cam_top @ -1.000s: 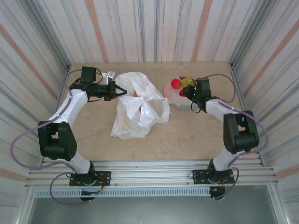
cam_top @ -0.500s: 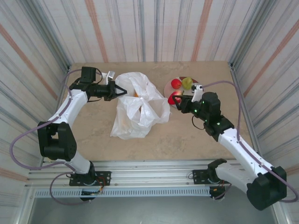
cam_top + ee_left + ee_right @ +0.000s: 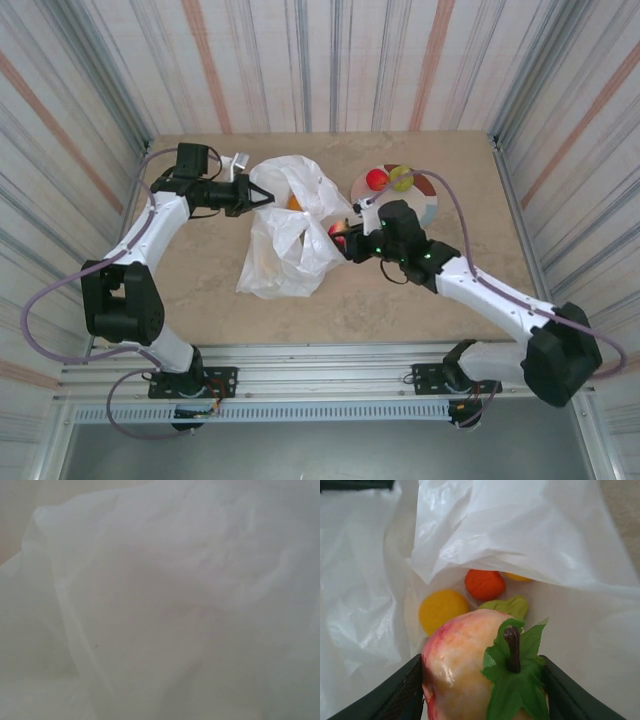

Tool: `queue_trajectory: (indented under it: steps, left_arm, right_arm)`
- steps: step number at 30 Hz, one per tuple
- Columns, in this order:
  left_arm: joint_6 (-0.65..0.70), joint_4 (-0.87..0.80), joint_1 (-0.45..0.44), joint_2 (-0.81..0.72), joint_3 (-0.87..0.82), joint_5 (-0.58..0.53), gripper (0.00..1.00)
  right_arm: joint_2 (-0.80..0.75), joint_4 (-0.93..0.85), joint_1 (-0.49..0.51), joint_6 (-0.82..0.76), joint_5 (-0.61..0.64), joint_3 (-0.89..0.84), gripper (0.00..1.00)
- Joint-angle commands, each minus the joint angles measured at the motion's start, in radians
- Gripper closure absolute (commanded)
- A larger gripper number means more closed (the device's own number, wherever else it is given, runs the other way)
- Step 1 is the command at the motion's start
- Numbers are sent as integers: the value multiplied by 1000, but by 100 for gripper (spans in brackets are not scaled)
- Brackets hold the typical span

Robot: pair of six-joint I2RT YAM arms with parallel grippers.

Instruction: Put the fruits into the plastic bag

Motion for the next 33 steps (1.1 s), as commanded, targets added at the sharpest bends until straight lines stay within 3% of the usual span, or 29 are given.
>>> queue_trajectory:
  steps: [1,18,27,33]
  left_arm:
    - [-6,8,-8,-36,-9,25,100]
    - [-4,7,-20,-39,-10,24,100]
    - [-4,6,-20,-35,-9,25,100]
    - [-4,6,-20,-40,-8,25,100]
  right_arm:
    - [79,-8,31,-57,29,65,51]
    - [457,47,93,46,112,310,49]
    - [560,89,111,115,58,376,45]
    - [588,111,115,127,-19,385,37]
